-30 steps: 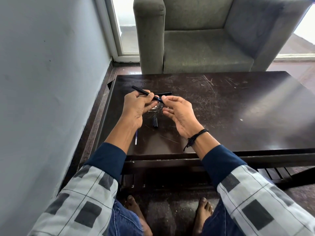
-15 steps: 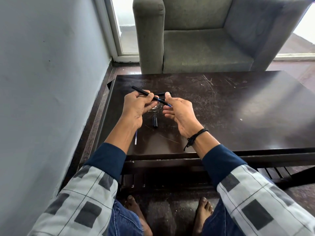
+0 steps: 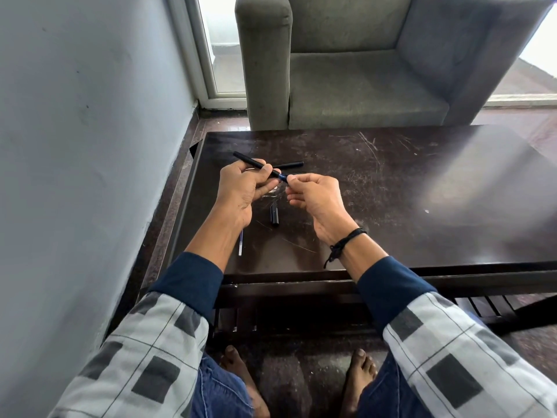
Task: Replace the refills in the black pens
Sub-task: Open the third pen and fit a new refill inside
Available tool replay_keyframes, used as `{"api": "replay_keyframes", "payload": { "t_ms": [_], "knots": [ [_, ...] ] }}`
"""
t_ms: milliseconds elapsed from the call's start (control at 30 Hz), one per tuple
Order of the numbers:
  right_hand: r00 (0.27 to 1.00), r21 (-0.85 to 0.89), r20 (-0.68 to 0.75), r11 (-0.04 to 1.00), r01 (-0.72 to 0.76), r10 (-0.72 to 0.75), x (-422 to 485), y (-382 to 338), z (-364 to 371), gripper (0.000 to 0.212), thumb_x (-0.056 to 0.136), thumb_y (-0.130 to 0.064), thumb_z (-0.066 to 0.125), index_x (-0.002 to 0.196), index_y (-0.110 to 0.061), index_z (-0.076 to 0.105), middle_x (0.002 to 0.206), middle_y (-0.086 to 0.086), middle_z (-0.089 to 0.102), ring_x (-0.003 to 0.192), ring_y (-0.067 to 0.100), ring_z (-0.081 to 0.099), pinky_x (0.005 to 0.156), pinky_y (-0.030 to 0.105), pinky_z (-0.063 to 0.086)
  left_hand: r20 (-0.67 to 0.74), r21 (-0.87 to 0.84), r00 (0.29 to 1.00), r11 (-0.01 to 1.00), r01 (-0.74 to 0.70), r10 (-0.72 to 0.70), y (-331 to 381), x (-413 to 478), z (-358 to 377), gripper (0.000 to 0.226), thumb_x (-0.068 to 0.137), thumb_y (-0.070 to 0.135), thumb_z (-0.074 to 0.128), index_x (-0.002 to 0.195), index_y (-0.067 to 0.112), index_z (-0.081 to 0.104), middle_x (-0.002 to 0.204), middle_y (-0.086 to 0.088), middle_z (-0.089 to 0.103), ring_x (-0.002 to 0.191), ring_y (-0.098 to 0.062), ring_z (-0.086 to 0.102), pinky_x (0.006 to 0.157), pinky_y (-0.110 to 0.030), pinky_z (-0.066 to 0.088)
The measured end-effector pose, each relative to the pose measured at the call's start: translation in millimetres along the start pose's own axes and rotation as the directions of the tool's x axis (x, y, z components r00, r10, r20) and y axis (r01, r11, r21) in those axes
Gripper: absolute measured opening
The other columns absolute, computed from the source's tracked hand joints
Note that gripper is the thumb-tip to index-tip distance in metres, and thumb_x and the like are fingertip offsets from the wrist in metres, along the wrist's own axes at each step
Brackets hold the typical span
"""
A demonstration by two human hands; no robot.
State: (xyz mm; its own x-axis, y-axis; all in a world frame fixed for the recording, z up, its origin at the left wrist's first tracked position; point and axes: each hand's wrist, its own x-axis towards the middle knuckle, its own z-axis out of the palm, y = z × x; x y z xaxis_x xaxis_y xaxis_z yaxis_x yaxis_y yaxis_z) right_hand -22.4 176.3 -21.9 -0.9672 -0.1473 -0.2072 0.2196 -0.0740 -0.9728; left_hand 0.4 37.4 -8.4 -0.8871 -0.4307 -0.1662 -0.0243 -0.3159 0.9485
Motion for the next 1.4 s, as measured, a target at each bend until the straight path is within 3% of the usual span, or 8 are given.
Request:
{"api": "replay_keyframes", "payload": {
  "t_ms": [133,233,400,667,933,1100,1233,1400],
  "knots": [
    [0.999,0.006,0.035,1.000,0.025,-0.025,1.3,0.3,-0.9,0.021,0.092,-0.016,0.075,0.109,-0.005,0.073,0.089,0.003,0.073,0.080,0.012,0.068,0.076,0.026,0.060,-0.009,-0.003,1.000,1.000,0.003,-0.003,1.5,-0.2,-0.5,0.008,0.090,-0.007,0.065,0.096,-0.002,0.066,0.093,-0.019,0.071,0.091,-0.030,0.075,0.072,-0.030,0.061],
    [0.999,0.005,0.039,1.000,0.005,-0.005,0.5,1.3,0.4,0.021,0.094,-0.024,0.073,0.104,-0.005,0.074,0.089,0.006,0.074,0.079,0.013,0.069,0.073,0.024,0.060,-0.003,-0.001,1.000,1.000,0.004,-0.004,1.8,-1.3,-0.3,0.008,0.090,-0.007,0.064,0.097,-0.003,0.066,0.092,-0.018,0.072,0.090,-0.029,0.075,0.073,-0.030,0.061],
    [1.000,-0.033,0.018,0.999,0.012,-0.012,1.9,1.2,-0.7,0.008,0.094,-0.007,0.070,0.099,-0.003,0.074,0.083,0.006,0.073,0.074,0.013,0.067,0.066,0.021,0.057,-0.007,-0.006,1.000,1.000,0.010,-0.010,1.9,-1.6,-0.1,0.009,0.092,-0.007,0.062,0.100,-0.002,0.063,0.086,-0.015,0.074,0.087,-0.027,0.076,0.073,-0.031,0.061],
    [1.000,-0.048,0.013,0.999,-0.008,0.008,0.3,-1.4,-2.1,0.015,0.092,-0.001,0.070,0.106,-0.004,0.072,0.085,0.002,0.071,0.078,0.014,0.065,0.072,0.026,0.058,-0.019,-0.024,1.000,1.000,0.020,-0.020,2.0,0.7,-2.3,0.011,0.093,-0.008,0.060,0.096,0.003,0.062,0.093,-0.021,0.073,0.087,-0.029,0.076,0.070,-0.029,0.061],
    [0.997,-0.046,-0.045,0.996,-0.072,0.070,4.2,-5.3,-5.2,0.014,0.087,0.001,0.069,0.095,-0.010,0.073,0.083,0.002,0.073,0.066,0.011,0.063,0.059,0.022,0.054,-0.038,-0.065,0.999,0.997,0.029,-0.032,3.6,6.2,-5.8,0.013,0.092,-0.009,0.060,0.098,0.003,0.061,0.107,-0.031,0.069,0.098,-0.040,0.071,0.066,-0.027,0.060],
    [0.991,-0.039,-0.077,0.993,-0.109,0.106,6.9,-10.9,-12.7,0.015,0.087,0.001,0.066,0.091,-0.012,0.072,0.080,0.004,0.068,0.060,0.012,0.060,0.052,0.020,0.051,-0.063,-0.136,0.998,0.991,0.011,-0.020,7.6,13.3,-14.0,0.016,0.091,-0.010,0.060,0.091,0.005,0.060,0.106,-0.028,0.066,0.097,-0.035,0.072,0.068,-0.028,0.060],
    [0.992,-0.048,-0.054,0.992,-0.119,0.116,6.7,-16.0,-15.6,0.017,0.088,0.000,0.064,0.101,-0.006,0.074,0.083,0.007,0.067,0.058,0.011,0.059,0.052,0.018,0.051,-0.022,-0.208,0.997,0.976,0.061,-0.067,8.1,16.8,-19.0,0.016,0.093,-0.010,0.058,0.091,0.007,0.060,0.113,-0.029,0.065,0.099,-0.033,0.073,0.070,-0.030,0.060],
    [0.985,-0.068,-0.109,0.988,-0.142,0.134,7.8,-19.9,-21.4,0.018,0.086,-0.003,0.066,0.100,-0.006,0.075,0.081,0.006,0.068,0.056,0.010,0.056,0.052,0.020,0.044,-0.022,-0.283,0.997,0.957,0.066,-0.076,12.1,20.4,-23.9,0.017,0.094,-0.010,0.055,0.093,0.007,0.057,0.093,-0.018,0.071,0.092,-0.027,0.075,0.084,-0.037,0.061]
  ]
}}
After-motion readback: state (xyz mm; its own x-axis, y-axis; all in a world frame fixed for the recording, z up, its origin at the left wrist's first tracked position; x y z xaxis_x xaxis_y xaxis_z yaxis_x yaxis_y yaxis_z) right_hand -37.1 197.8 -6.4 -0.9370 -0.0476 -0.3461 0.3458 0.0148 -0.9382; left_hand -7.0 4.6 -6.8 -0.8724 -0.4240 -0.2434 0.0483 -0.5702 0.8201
